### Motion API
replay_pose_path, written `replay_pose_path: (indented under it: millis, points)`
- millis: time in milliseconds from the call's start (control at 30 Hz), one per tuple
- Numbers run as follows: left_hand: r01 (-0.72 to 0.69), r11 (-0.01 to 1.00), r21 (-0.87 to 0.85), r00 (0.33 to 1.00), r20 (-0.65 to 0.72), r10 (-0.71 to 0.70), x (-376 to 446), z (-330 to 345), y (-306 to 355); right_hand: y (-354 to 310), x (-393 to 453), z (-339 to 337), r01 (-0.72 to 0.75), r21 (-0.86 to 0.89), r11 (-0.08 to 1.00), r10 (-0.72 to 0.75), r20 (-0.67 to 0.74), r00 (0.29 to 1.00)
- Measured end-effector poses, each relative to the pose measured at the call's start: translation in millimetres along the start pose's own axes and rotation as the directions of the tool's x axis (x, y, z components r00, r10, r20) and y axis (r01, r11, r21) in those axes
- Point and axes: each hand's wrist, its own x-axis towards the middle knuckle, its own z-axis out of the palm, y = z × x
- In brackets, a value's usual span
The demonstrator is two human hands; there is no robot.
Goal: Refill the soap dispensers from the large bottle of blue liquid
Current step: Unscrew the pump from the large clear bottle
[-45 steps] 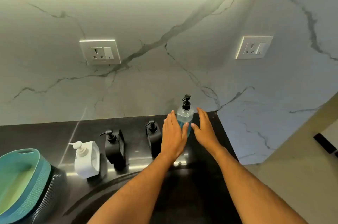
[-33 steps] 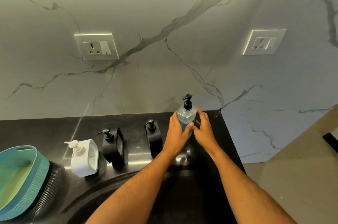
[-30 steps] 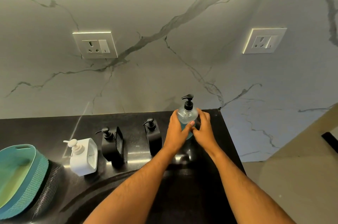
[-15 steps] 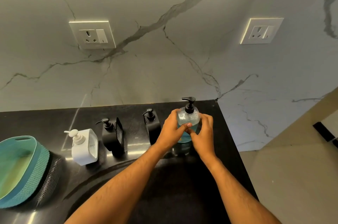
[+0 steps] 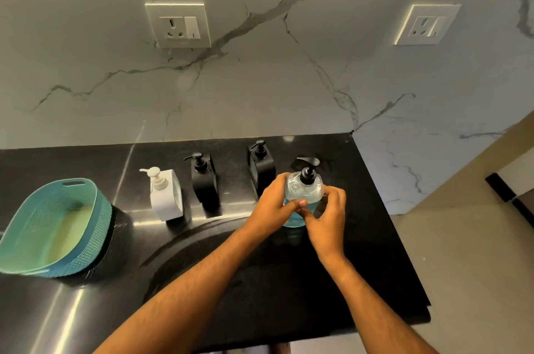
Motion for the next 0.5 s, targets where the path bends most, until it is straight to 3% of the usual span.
replay_pose_path:
  millis: [500]
  points:
    - [0.017, 0.999, -0.034, 1.000, 0.002, -0.016, -13, 11, 3, -8, -10, -21, -0.018, -0.095, 0.995, 0.023, 0.057, 0.998]
